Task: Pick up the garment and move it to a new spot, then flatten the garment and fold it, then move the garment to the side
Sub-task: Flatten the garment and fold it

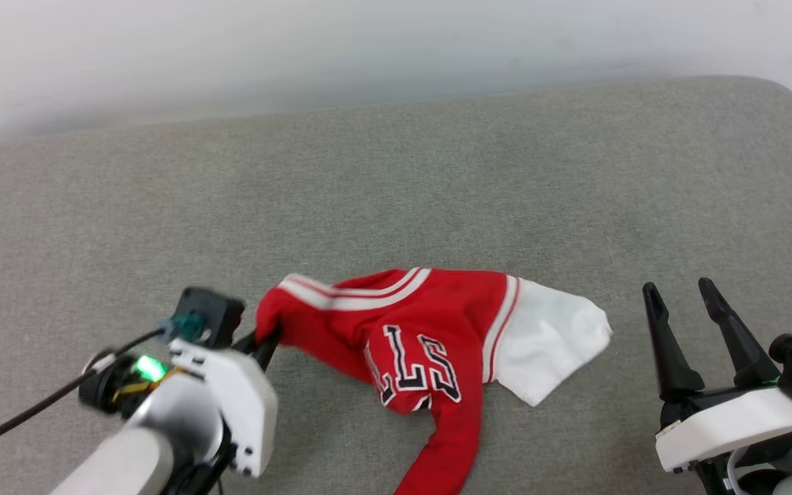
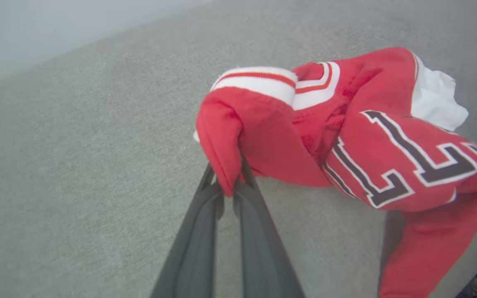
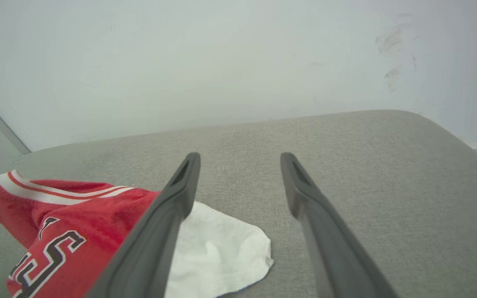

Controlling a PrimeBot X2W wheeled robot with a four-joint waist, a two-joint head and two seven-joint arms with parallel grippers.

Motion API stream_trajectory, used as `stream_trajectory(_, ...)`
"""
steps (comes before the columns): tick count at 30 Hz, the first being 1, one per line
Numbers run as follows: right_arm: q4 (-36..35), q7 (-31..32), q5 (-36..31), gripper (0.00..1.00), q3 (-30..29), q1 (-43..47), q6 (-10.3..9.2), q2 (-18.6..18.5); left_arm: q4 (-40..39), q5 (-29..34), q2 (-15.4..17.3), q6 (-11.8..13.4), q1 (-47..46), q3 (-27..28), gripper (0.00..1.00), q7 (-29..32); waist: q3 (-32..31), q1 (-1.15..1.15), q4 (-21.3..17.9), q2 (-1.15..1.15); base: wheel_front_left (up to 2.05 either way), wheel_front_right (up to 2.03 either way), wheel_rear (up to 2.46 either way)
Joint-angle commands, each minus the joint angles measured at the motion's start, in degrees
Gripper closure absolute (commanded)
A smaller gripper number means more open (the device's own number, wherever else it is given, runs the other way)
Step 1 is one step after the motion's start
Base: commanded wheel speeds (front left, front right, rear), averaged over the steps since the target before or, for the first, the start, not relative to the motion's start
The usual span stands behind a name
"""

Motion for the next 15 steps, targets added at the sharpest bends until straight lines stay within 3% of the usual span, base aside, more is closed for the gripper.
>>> stream_trajectory(1, -0.36, 0.36, -0.14, 0.0, 0.01, 0.74, -0.02, 0.1, -1.19, -1.74, 0.77, 1.89, 4.07, 1.13, 1.0, -0.03, -0.35, 0.0, 0.53, 0.0, 0.0, 0.0, 0.0)
stream_trajectory(6, -0.21, 0.79, -0.21, 0.0, 0.2, 0.78, -0.02, 0.09, -0.51, -6.85, 0.39, 5.27, 13.7, 3.23, 1.0, -1.62, -0.8, 0.0, 0.82, 0.0, 0.0, 0.0, 0.0)
stream_trajectory(10, -0.28, 1.14, -0.41, 0.0, 0.11, 0.93, -0.02, 0.09, 2.12, -9.9, -1.76, 5.02, 17.53, 4.26, 1.0, -4.44, -1.22, 0.0, 1.12, 0.0, 0.0, 0.0, 0.0)
stream_trajectory(11, -0.26, 1.34, -0.49, 0.0, 0.13, 0.96, -0.02, 0.09, 2.88, -10.1, -2.31, 4.64, 17.84, 4.25, 0.65, -5.2, -1.4, 0.0, 1.18, 0.0, 0.0, 0.0, 0.0)
stream_trajectory(12, -0.29, 1.45, -0.51, 0.0, 0.14, 0.93, -0.02, 0.09, 3.66, -10.19, -2.59, 4.31, 17.85, 4.34, 0.0, -6.0, -1.51, 0.0, 1.21, 0.0, 0.0, 0.0, 0.0)
stream_trajectory(15, -0.53, 1.9, -0.82, 0.0, -0.07, 0.93, -0.02, 0.09, 5.02, -9.29, -3.97, 3.65, 16.52, 4.6, 0.0, -9.22, -2.16, 0.0, 1.5, 0.0, 0.0, 0.0, 0.0)
